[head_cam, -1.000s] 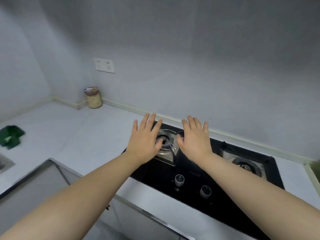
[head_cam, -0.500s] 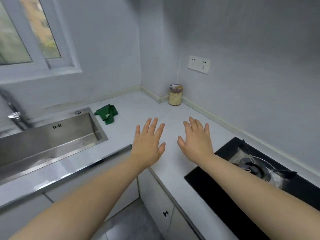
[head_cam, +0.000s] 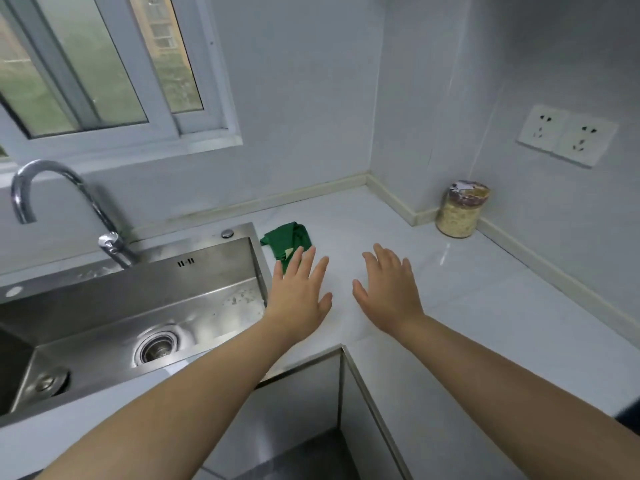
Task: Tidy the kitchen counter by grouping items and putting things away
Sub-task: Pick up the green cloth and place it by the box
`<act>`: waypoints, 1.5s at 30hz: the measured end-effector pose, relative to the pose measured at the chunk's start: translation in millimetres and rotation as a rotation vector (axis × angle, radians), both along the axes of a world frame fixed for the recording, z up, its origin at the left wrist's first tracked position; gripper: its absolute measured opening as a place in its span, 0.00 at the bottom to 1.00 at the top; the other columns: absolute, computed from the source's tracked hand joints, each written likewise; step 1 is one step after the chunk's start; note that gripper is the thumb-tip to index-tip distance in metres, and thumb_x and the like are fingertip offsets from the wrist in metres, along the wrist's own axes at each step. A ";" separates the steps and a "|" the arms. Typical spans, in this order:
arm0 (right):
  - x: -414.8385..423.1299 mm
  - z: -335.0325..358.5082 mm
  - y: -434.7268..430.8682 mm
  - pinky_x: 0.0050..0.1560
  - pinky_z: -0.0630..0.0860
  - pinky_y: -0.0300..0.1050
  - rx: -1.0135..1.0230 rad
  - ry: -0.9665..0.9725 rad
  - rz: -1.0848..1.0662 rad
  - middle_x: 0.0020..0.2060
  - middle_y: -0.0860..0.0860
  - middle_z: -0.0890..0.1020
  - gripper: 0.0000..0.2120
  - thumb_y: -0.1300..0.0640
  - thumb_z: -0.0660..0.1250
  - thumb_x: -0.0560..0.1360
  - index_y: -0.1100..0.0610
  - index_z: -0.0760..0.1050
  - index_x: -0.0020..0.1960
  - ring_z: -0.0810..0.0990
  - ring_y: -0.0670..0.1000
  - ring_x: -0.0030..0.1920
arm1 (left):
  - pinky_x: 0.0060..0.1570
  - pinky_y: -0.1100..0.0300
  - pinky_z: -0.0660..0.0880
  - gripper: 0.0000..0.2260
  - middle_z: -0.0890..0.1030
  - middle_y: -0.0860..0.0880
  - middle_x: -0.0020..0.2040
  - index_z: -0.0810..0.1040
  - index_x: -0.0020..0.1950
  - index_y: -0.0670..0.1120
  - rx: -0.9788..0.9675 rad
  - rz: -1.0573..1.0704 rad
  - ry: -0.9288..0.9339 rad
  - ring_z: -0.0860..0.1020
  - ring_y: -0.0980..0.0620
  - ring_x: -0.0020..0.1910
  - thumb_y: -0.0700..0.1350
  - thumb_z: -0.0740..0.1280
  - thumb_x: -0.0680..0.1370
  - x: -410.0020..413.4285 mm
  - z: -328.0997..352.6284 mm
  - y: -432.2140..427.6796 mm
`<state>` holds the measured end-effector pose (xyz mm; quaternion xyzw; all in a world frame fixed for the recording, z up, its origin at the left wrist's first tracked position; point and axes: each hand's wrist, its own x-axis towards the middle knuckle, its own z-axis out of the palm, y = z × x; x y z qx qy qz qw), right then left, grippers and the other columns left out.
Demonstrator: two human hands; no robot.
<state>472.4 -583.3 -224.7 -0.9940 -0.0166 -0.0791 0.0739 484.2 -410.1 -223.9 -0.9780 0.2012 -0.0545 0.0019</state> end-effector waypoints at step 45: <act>290.2 -107.9 104.8 0.62 0.68 0.40 1.079 0.514 -0.497 0.69 0.56 0.68 0.38 0.59 0.71 0.72 0.58 0.54 0.75 0.71 0.52 0.65 | 0.45 0.58 0.73 0.18 0.76 0.46 0.54 0.74 0.58 0.44 -0.467 0.038 0.804 0.75 0.47 0.50 0.46 0.74 0.71 385.6 -108.0 87.2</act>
